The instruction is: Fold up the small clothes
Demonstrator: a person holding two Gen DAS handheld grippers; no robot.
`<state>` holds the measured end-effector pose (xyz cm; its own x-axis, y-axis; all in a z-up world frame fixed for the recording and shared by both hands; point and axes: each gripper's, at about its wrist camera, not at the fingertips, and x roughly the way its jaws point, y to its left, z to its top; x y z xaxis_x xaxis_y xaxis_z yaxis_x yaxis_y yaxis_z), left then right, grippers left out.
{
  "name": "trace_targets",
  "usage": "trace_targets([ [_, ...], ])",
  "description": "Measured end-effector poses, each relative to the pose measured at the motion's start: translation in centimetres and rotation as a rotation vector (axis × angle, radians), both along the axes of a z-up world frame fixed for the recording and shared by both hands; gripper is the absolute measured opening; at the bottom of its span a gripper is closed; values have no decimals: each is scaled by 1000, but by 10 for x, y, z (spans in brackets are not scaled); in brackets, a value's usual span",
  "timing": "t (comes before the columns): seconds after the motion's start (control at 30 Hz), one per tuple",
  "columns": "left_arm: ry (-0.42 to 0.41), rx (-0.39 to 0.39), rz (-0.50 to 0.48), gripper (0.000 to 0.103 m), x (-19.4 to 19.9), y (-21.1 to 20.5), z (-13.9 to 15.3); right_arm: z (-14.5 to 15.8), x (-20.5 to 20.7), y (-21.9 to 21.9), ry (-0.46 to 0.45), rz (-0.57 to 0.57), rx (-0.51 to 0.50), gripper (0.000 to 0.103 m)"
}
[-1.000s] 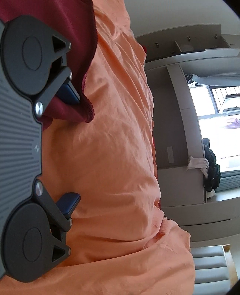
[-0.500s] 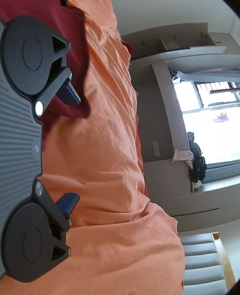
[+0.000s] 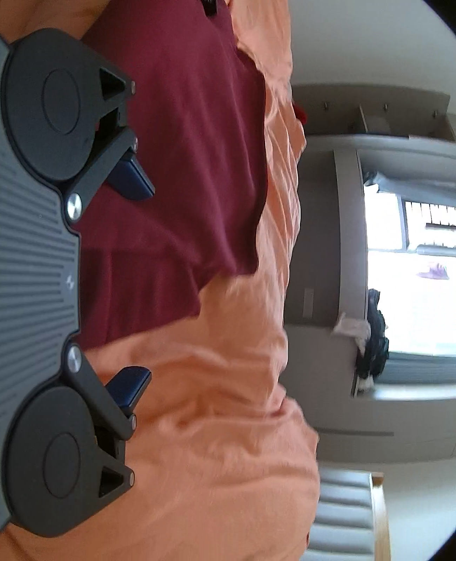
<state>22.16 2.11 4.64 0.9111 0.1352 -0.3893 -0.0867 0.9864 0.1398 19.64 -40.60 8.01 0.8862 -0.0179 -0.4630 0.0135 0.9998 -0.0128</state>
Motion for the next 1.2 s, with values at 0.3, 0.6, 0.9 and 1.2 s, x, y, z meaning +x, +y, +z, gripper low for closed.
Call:
trace_targets([
  [0.3,-133,16,76,102,-64,34,11,10,-26,-6,-156,0,16,103],
  [0.6,-90,-234,172,102,-101,79,6,15,-30,54,-257,175,-29,103],
  [0.9,-52,-376,115,102,-111,79,-14,20,-14,108,-276,227,-73,103],
  [1.2,-56,-448,17,102,-112,69,-20,2,-4,130,-262,238,-124,103],
])
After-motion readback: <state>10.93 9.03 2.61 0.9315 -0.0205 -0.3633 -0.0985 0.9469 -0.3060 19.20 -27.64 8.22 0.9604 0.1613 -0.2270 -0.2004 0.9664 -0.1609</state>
